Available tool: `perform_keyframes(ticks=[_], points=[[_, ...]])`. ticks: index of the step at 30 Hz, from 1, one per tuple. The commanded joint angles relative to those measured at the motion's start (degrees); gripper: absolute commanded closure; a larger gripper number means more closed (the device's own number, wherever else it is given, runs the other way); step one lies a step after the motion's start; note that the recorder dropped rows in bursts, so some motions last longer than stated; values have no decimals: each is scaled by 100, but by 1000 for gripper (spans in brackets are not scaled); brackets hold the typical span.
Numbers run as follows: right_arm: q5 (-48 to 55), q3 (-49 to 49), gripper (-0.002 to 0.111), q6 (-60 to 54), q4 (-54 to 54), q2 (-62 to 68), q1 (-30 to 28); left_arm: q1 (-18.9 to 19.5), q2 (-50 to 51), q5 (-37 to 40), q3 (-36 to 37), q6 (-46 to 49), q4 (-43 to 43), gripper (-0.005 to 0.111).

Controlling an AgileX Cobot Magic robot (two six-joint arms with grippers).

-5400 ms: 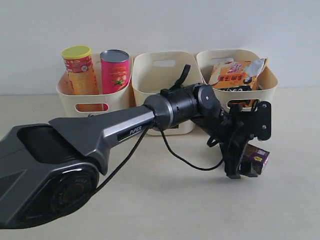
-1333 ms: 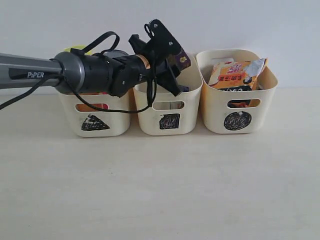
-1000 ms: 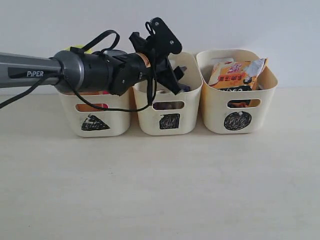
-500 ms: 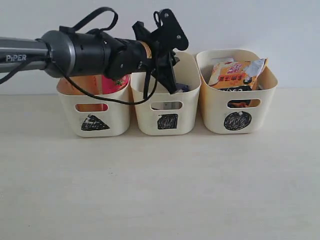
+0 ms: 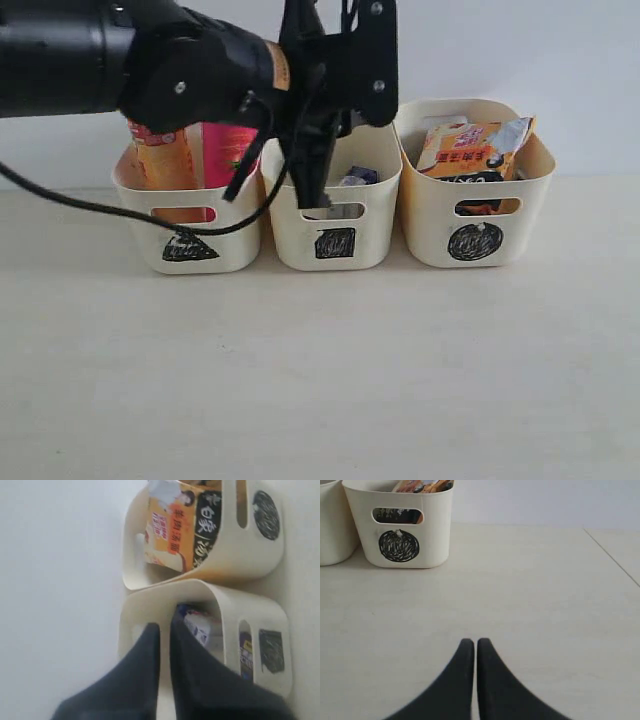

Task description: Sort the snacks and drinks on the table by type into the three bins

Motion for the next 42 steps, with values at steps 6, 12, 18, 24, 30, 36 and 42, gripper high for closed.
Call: perform_keyframes(ticks=[6,12,18,24,30,36,42], points=[[-75,28,108,-19,13,-28,-40,-35,-1117,1828,830,1605,-571,102],[-75,28,108,-19,13,-28,-40,-35,-1782,2410,836,489,-1292,102],[-75,28,108,-19,13,-28,-40,-35,-2328,2976,836,-1294,-1306,102],[-75,28,108,-19,13,-28,-40,-25,-2600,4682,836,-3894,-1136,102],[-75,28,108,-19,13,-28,-40,-35,-2958,5690,1237,-4841,-834,102],[-75,28,108,-19,13,-28,-40,-35,-3882,4900,2067,-5683,-588,102],[-75,28,108,-19,13,-28,-40,-35,-4823,3933,2904,-6055,-503,102]])
